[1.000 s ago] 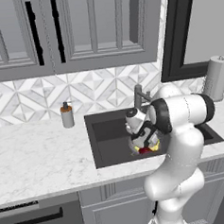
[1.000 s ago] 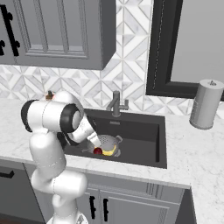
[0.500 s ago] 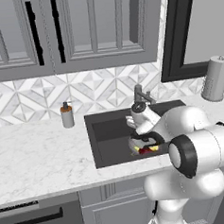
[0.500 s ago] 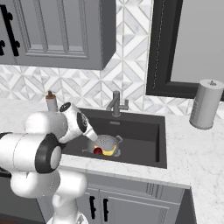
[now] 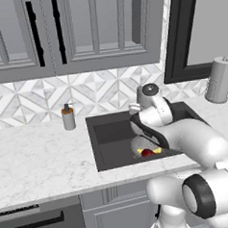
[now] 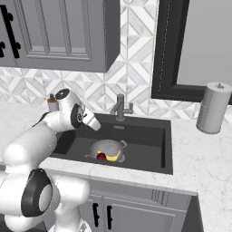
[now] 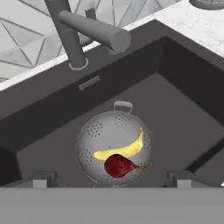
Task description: Put the colander in the sink, put the pear, banana in the colander, and turn on the sink faucet and pour water over the colander.
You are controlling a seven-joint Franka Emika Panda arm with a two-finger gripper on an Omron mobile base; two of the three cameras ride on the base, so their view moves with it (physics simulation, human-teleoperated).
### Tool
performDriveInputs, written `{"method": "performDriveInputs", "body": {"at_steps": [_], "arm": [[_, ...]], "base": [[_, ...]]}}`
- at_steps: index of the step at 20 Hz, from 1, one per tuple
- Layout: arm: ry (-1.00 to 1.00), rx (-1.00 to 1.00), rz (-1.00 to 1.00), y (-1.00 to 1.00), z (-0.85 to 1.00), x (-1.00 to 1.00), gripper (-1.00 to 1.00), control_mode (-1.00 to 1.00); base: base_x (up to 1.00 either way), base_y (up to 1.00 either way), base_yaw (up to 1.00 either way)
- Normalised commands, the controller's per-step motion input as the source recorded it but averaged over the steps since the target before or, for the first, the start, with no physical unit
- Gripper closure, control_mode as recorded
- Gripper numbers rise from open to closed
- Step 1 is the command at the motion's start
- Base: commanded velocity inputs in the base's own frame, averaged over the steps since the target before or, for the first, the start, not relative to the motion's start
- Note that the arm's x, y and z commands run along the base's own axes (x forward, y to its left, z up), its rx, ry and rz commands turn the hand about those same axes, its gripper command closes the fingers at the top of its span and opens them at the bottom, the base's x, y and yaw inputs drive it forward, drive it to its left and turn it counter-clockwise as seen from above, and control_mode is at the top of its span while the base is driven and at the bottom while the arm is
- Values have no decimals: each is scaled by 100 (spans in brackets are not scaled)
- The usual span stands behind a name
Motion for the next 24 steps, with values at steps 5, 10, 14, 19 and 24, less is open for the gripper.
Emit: {"method": "performDriveInputs", "body": {"at_steps": [5,10,14,19,24], "arm": [[0,20,9,-39,74,-33,-100,-100],[5,47,0,-84,28,7,-100,-100],[27,39,-13,-62,6,39,-100,-100],[24,33,-29,-31,0,29,-100,-100],[8,25,-36,-30,-1,-2,-100,-100]], "base": [[0,0,0],[0,0,0],[0,0,0],[0,0,0],[0,0,0]]}}
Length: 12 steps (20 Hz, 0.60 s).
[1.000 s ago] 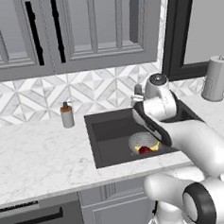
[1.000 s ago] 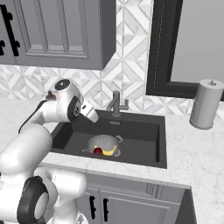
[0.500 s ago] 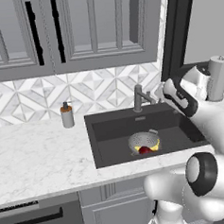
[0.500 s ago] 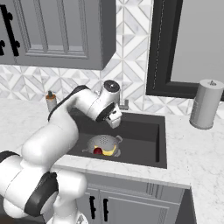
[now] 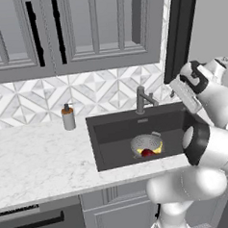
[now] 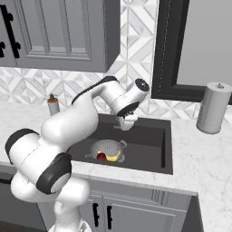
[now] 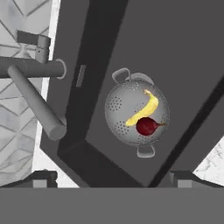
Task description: Put the colander in the sink, put the pear, banana in the colander, and turn on the sink faucet and pour water over the colander.
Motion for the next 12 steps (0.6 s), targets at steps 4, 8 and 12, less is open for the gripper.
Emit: {"method": "performDriveInputs", "body": {"at_steps": [4,8,12], "arm": [[6,16,-10,-30,-17,-5,-100,-100],[6,2,-3,-5,-22,0,-100,-100],[-1,16,-20,-6,-4,0,-100,-100]], "base": [[0,0,0],[0,0,0],[0,0,0]]}}
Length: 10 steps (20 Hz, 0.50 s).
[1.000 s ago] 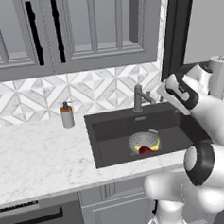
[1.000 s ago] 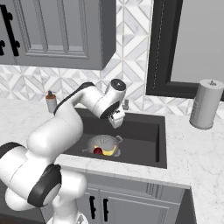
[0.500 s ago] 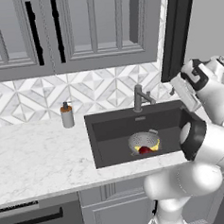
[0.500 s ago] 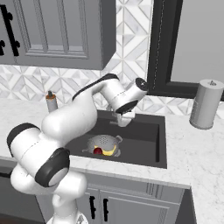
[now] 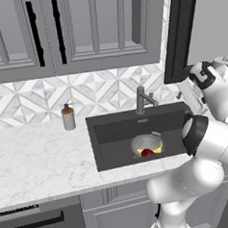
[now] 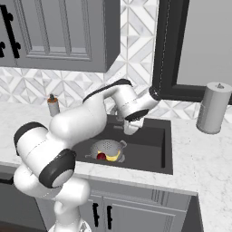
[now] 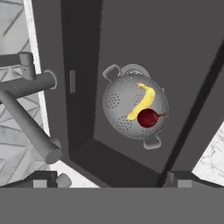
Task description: Put the colander in the sink, put the pear, banana in the colander, and turn on the sink faucet and pour water over the colander.
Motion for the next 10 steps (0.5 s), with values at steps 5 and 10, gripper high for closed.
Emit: {"method": "performDriveInputs", "body": {"at_steps": [5,10], "arm": [[-7,24,-31,-5,-12,0,-100,-100],[-3,26,-32,-5,-3,0,-100,-100]], "base": [[0,0,0],[0,0,0]]}}
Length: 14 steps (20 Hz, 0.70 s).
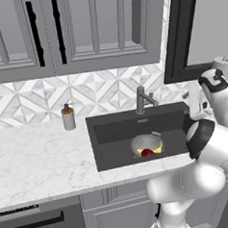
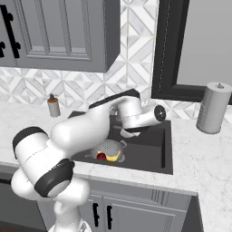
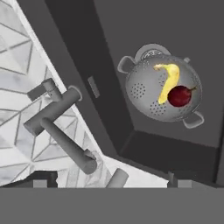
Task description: Put the colander in the sink, put the pear, banana in the colander, and turn on the sink faucet and pour water over the colander.
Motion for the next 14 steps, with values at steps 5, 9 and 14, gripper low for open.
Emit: {"method": "performDriveInputs", "body": {"at_steps": [5,9,14], "arm": [[0,39,-20,-18,0,0,-100,-100],[-1,32,-6,-9,0,8,-100,-100],[-11,23,0,-1,0,34,-100,-100]], "base": [[0,0,0],[0,0,0],[0,0,0]]}}
